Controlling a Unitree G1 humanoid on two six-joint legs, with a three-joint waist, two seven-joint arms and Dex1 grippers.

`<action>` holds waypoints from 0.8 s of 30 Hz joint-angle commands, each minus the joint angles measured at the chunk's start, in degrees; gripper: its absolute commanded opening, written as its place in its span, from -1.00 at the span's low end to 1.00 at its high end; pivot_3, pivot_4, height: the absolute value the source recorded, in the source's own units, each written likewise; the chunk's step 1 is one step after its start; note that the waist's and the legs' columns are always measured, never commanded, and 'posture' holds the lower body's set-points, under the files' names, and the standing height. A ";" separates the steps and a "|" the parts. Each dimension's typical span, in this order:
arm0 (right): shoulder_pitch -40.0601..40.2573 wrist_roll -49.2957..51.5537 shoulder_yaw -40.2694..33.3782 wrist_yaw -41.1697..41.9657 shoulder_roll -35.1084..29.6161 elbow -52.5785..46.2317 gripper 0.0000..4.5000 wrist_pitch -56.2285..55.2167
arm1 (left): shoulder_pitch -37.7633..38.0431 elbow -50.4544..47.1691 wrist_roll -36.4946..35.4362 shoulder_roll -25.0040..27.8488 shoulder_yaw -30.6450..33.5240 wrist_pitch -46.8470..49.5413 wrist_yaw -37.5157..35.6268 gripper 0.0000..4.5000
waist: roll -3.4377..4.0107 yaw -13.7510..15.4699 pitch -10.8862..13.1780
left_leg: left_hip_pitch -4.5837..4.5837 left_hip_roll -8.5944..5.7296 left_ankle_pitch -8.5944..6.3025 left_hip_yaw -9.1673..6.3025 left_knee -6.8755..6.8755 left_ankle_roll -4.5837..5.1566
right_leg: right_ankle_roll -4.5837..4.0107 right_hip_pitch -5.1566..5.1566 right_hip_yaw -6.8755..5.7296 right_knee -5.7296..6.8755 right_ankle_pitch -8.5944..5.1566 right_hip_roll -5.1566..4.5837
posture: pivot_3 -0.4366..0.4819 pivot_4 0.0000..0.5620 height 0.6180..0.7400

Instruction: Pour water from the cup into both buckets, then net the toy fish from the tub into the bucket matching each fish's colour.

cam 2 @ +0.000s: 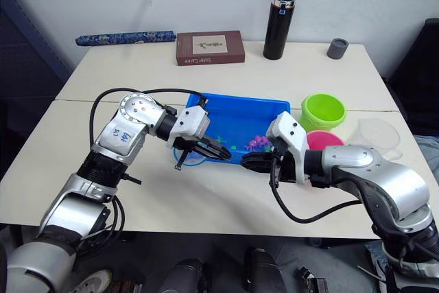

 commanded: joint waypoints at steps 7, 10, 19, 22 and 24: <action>-0.12 1.09 -1.51 0.62 -1.04 -1.46 -0.97 -0.36 | -1.21 -0.55 0.82 0.75 0.19 0.99 0.36 -1.00 | 0.00 -0.01 0.00 | 0.00 0.00 0.00 0.00 0.00 0.00 | 0.00 0.00 0.00 0.00 0.00 0.00 | -0.05 -0.47 1.00; -0.04 1.04 -1.57 0.67 -1.02 -1.47 -0.97 -0.55 | -1.29 0.12 1.90 0.77 -0.11 0.19 1.17 -1.00 | 0.00 0.00 0.00 | 0.00 0.00 0.00 0.00 0.00 0.00 | 0.00 0.00 0.00 0.00 0.00 0.00 | -0.05 -0.47 1.00; -0.16 0.44 -1.18 0.57 -0.87 -1.46 -1.00 -1.18 | -2.35 0.95 2.76 0.26 0.27 4.41 3.97 -0.69 | 0.00 0.00 0.00 | 0.00 0.00 0.00 0.00 0.00 0.00 | 0.00 0.00 0.00 0.00 0.00 0.00 | -0.05 -0.47 1.00; -0.17 0.35 -1.08 0.62 -0.87 -1.43 -1.00 -1.37 | -2.27 0.87 2.61 0.58 0.26 4.83 3.44 -0.28 | 0.00 0.01 0.00 | 0.00 0.00 0.00 0.00 0.00 0.00 | 0.00 0.00 0.00 0.00 0.00 0.00 | -0.05 -0.47 1.00; -0.01 0.34 -1.11 0.67 -0.95 -1.53 -1.00 -1.51 | -2.07 0.33 2.29 0.74 0.42 5.26 3.33 0.03 | 0.00 0.00 0.00 | 0.00 0.00 0.00 0.00 0.00 0.00 | 0.00 0.00 0.00 0.00 0.00 0.00 | -0.05 -0.47 1.00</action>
